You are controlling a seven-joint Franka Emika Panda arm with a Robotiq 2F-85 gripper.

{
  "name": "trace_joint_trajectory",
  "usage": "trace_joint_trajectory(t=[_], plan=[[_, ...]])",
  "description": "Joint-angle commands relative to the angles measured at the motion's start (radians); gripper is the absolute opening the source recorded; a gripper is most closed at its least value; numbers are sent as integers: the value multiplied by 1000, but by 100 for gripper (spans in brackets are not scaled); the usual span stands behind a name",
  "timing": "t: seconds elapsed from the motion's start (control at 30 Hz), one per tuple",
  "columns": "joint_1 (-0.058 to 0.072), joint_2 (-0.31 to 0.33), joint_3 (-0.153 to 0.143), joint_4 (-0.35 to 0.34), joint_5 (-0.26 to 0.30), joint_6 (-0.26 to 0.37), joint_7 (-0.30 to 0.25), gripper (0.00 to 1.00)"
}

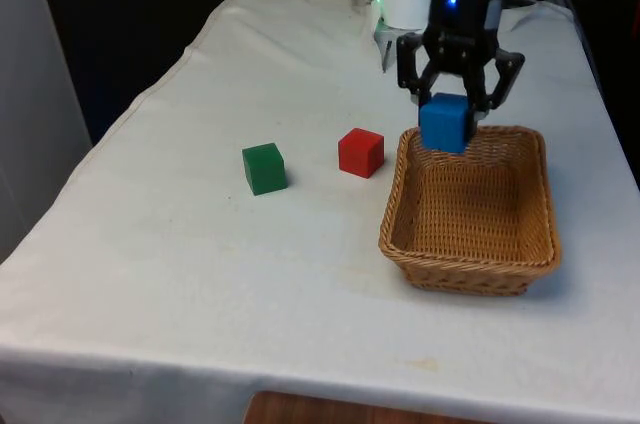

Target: Pick up the blue cube and place it into the basket.

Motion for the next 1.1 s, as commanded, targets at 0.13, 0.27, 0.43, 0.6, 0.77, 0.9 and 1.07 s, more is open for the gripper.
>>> trace_joint_trajectory(t=[0.13,0.27,0.43,0.6,0.77,0.9,1.07], plan=[[8,36,8,27,-6,-10,18,4],[10,56,15,31,-11,8,29,4],[10,80,23,29,-28,39,50,4],[11,102,27,27,-45,78,70,4],[10,121,31,24,-56,123,87,4],[9,136,34,24,-53,143,91,4],[8,160,38,27,-51,172,100,4]])
